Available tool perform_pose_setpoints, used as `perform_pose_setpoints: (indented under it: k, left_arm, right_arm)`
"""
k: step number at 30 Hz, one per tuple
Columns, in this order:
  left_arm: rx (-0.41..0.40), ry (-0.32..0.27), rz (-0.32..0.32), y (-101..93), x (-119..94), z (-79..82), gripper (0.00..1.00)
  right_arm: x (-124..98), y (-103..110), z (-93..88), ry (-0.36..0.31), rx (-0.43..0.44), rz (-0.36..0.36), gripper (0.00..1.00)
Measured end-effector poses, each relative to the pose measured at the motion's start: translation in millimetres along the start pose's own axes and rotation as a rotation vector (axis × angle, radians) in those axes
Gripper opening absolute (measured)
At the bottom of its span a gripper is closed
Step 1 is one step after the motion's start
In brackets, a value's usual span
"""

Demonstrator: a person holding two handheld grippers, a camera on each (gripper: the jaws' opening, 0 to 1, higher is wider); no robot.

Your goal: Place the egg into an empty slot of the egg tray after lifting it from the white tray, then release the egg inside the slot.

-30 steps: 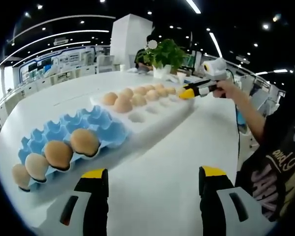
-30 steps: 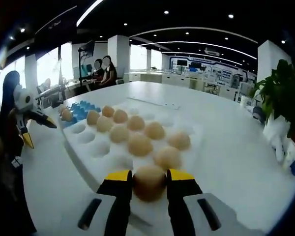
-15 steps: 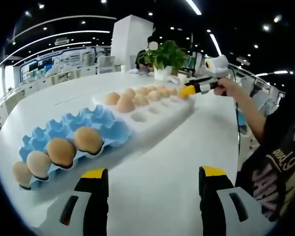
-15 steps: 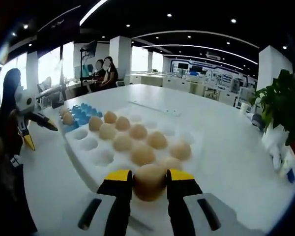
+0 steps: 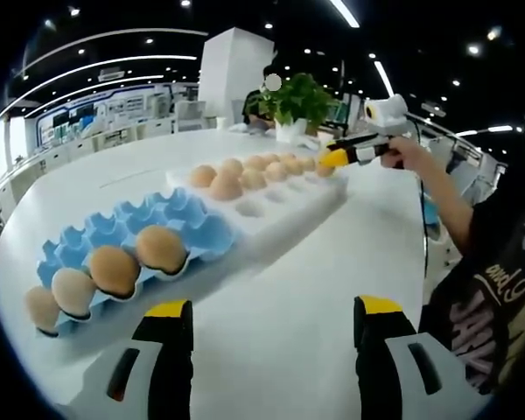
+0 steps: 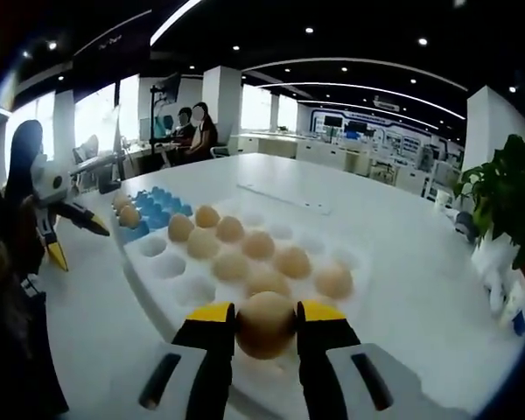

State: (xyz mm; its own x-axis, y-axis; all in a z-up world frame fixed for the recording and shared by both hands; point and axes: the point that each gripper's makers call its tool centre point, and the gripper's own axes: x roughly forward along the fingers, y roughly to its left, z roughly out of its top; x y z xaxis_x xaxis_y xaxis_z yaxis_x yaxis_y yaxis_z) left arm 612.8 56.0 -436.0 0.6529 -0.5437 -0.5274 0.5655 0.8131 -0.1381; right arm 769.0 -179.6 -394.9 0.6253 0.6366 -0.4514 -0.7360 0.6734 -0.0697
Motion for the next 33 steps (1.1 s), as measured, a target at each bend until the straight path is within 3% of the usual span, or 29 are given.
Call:
perform_pose_setpoints:
  k: [33]
  left_arm:
    - [-0.018,0.001,0.016,8.6,-3.5,-5.8,0.75]
  right_arm:
    - [28.1,33.3,10.8,-0.004,-0.031,0.085,0.29]
